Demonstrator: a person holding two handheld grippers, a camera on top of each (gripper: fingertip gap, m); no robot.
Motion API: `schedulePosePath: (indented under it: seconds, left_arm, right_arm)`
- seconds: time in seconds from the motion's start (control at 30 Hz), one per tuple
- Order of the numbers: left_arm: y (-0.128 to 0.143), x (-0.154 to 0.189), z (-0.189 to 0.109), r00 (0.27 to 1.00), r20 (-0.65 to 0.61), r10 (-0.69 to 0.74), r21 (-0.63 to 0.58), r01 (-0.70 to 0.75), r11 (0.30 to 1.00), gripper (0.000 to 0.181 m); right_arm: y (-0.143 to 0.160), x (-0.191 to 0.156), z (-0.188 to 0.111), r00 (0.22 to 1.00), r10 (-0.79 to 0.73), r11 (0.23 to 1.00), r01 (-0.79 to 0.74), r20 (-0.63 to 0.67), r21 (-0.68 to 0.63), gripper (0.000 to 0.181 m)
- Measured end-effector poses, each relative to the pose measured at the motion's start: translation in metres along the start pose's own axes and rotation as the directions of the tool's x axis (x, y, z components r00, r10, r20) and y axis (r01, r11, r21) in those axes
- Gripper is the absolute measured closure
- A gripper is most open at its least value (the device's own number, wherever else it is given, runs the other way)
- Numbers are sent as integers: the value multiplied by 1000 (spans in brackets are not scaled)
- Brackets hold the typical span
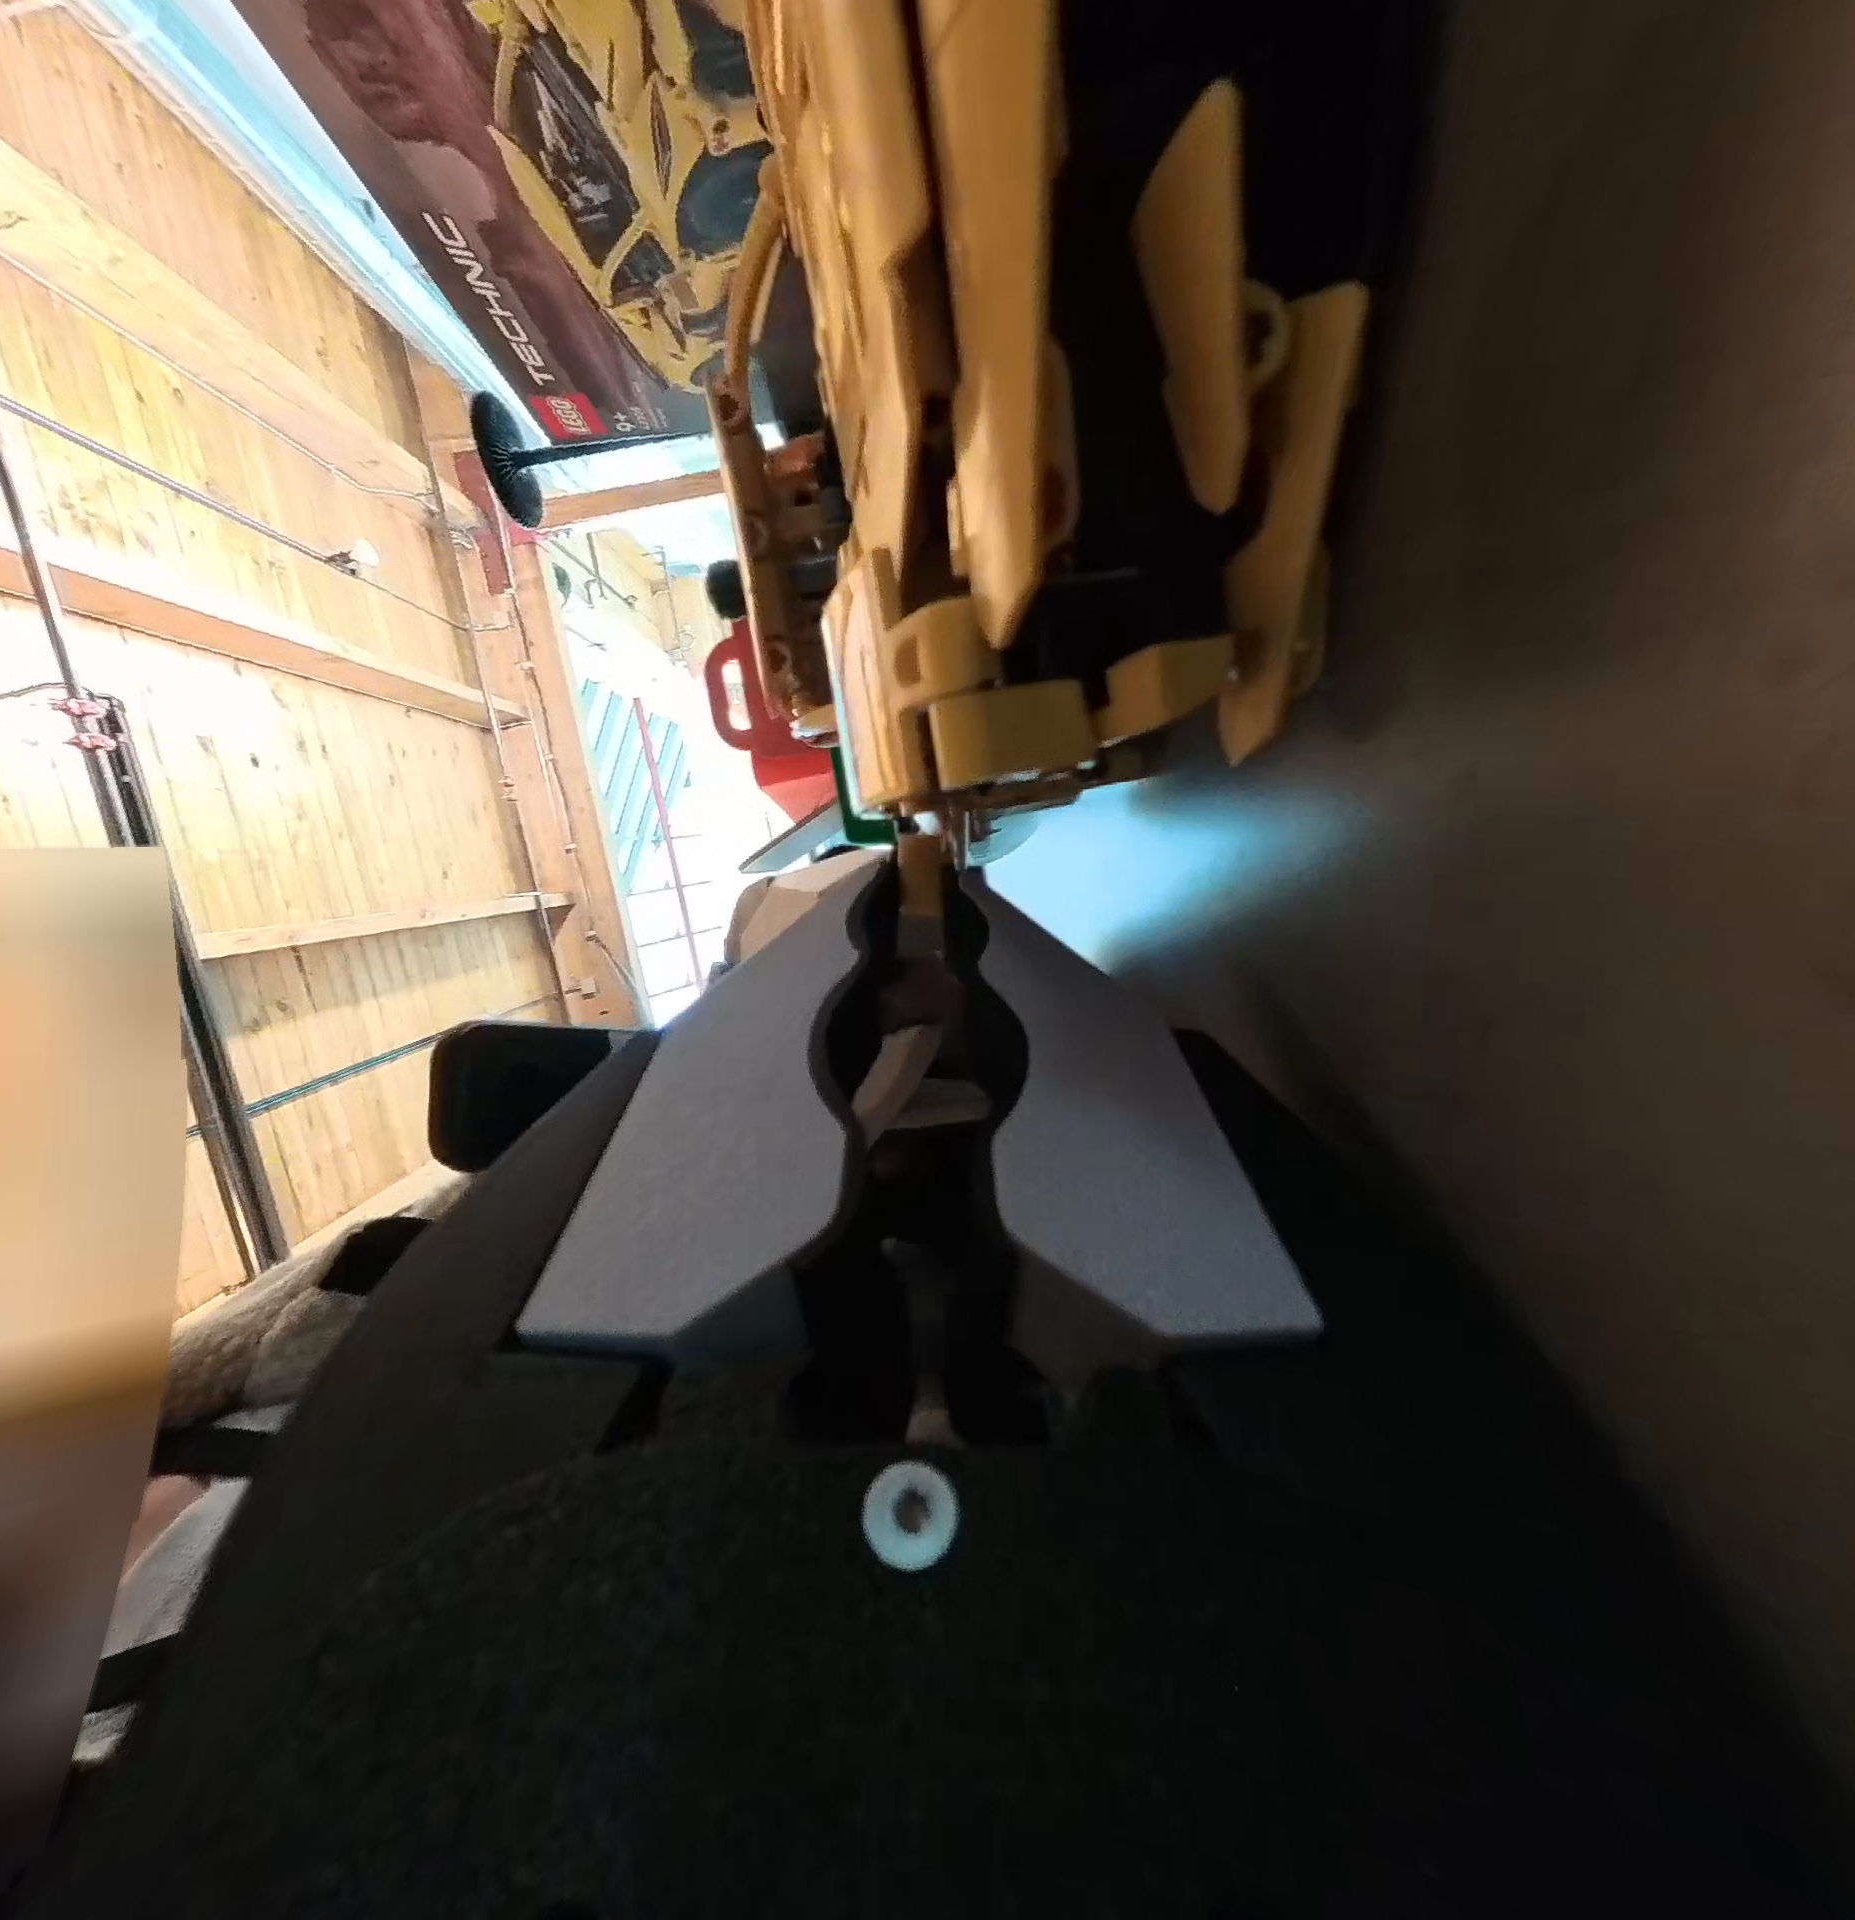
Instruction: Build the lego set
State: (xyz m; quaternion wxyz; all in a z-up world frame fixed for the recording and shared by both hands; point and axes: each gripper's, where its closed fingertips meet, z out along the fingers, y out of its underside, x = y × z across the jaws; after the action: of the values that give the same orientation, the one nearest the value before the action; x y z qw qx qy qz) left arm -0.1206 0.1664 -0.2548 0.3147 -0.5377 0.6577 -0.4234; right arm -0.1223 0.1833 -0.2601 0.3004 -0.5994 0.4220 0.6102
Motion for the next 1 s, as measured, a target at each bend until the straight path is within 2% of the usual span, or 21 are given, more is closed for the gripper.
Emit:
schedulePosePath:
  seconds: [0.27, 0.4, 0.6, 0.77, 0.87, 0.93, 1.0]
  left_arm:
    - [0, 1, 1, 1000, -12, 7, 3, -6, 1000, 153]
    - [1, 5, -2, 996, -82, -17, 9, 18, 1000, 148]
    - [0, 3, -6, 971, -192, -143, 14, 148, 989, 144]
    - [2, 5, -4, 983, -168, -74, 10, 76, 997, 143]
    - [7, 13, 1, 982, -186, -23, -26, 19, 999, 146]
    - [10, 6, -1, 990, -138, 23, -33, -28, 999, 146]
    - [12, 4, -5, 991, -131, 19, -31, -24, 999, 146]
  right_arm:
    - [2, -1, 0, 1000, 15, 999, -14, 16, -49, 174]
    - [5, -1, 1, 999, 29, 993, -27, 15, -118, 174]
    - [6, -1, 3, 1000, 17, 976, -18, -7, -217, 174]
    - [14, 2, 7, 999, -20, 963, 12, -28, -269, 174]
    - [30, 16, 15, 978, -166, 932, 114, -127, -345, 173]
    - [23, 16, 10, 965, -215, 939, 161, -153, -306, 173]
    - [24, 10, 5, 963, -239, 938, 196, -125, -288, 173]
